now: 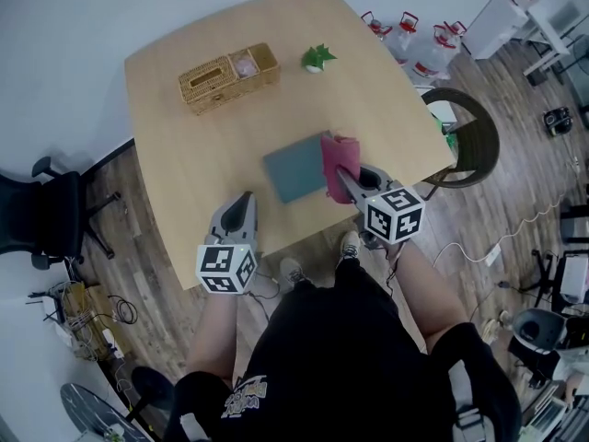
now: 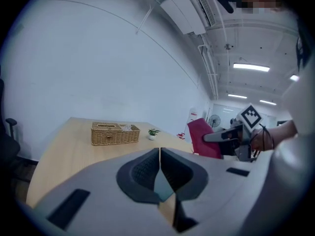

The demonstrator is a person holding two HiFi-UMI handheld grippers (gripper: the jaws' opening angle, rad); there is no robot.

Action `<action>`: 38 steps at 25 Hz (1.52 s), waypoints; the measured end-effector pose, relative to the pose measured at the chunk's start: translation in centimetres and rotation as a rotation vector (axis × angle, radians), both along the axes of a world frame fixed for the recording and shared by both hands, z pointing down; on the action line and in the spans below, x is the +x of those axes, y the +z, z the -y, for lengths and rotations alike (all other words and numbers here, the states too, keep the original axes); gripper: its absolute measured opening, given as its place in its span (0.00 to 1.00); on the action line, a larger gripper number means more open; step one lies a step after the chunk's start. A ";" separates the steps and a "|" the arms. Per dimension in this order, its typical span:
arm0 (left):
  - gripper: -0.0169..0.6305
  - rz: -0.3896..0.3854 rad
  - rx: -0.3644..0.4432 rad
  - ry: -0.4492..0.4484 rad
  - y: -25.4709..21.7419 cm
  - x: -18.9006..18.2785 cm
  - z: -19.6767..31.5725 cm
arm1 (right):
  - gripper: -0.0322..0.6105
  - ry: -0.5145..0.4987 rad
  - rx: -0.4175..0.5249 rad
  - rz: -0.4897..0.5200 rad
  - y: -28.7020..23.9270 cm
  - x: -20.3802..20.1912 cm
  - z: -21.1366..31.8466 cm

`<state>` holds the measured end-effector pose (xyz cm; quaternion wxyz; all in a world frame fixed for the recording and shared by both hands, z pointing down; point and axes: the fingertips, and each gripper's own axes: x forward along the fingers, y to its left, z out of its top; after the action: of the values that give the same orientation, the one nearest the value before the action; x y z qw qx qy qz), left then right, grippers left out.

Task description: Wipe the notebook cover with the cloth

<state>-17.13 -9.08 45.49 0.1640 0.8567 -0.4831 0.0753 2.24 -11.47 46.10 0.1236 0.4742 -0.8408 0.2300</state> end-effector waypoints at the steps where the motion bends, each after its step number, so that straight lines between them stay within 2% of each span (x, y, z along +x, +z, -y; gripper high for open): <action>1: 0.05 0.011 -0.002 0.000 0.1 0.3 -0.4 | 0.16 -0.003 0.004 0.005 -0.2 0.1 -0.3; 10: 0.04 -0.005 -0.048 -0.037 0.8 5.6 -5.3 | 0.16 -0.090 0.037 0.039 -1.1 3.4 -4.6; 18: 0.05 0.032 -0.021 -0.149 -0.9 11.8 -11.3 | 0.16 -0.206 0.054 0.105 -1.2 8.8 -10.3; 26: 0.05 0.048 -0.049 -0.246 -0.4 17.7 -19.0 | 0.16 -0.317 0.065 0.157 -1.0 12.7 -16.0; 31: 0.05 0.077 -0.056 -0.276 -0.1 19.6 -21.2 | 0.16 -0.354 0.060 0.174 -0.7 13.7 -17.7; 38: 0.05 0.086 -0.046 -0.306 -0.5 20.1 -22.3 | 0.16 -0.377 0.060 0.190 -0.7 13.8 -18.8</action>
<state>2.97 13.24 45.00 0.1724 0.7652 -0.6126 0.0971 16.02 7.35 45.38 0.0704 0.2881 -0.9289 0.2216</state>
